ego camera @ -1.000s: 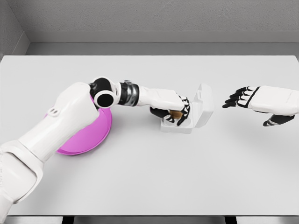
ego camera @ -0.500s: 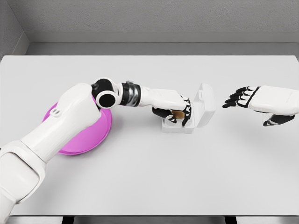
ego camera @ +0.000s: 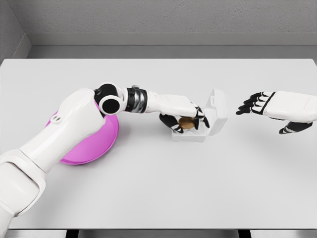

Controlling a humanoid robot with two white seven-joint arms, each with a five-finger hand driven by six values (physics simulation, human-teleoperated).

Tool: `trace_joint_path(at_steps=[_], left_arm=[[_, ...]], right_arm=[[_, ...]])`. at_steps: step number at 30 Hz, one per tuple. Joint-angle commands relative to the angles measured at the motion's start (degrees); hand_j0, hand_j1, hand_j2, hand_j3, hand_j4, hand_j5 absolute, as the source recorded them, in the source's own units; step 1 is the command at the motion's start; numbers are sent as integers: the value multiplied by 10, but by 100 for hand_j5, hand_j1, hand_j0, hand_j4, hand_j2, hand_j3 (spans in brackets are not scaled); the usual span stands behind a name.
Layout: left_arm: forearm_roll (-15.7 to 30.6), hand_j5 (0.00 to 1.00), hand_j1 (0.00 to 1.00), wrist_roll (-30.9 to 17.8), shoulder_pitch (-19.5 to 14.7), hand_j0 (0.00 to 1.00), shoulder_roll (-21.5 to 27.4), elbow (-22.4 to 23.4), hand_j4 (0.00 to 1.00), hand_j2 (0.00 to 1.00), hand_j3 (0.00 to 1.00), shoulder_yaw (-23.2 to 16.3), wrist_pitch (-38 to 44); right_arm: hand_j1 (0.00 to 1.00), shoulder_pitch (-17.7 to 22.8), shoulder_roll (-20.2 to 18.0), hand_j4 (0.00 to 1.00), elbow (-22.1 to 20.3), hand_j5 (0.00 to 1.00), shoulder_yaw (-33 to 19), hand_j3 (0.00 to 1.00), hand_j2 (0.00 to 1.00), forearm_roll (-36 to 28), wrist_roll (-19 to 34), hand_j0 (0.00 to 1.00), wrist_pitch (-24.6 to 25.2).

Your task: Pack egg into the box and close the box lid

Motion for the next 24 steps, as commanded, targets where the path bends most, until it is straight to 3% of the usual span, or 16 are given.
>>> trace_joint_path(at_steps=[1, 16, 24], left_arm=[[-3, 97, 97, 2, 0, 97, 2, 0, 97, 97, 97, 1, -2], [-2, 100, 100, 2, 3, 100, 1, -1, 100, 100, 100, 0, -2], [39, 100, 100, 2, 0, 100, 10, -2, 100, 100, 100, 1, -2]], right_arm=[[100, 0, -1, 100, 0, 100, 0, 100, 100, -3, 0, 100, 2], [100, 0, -2, 100, 0, 100, -7, 100, 100, -3, 0, 100, 2], [100, 1, -2, 100, 0, 100, -8, 100, 100, -3, 0, 100, 2]])
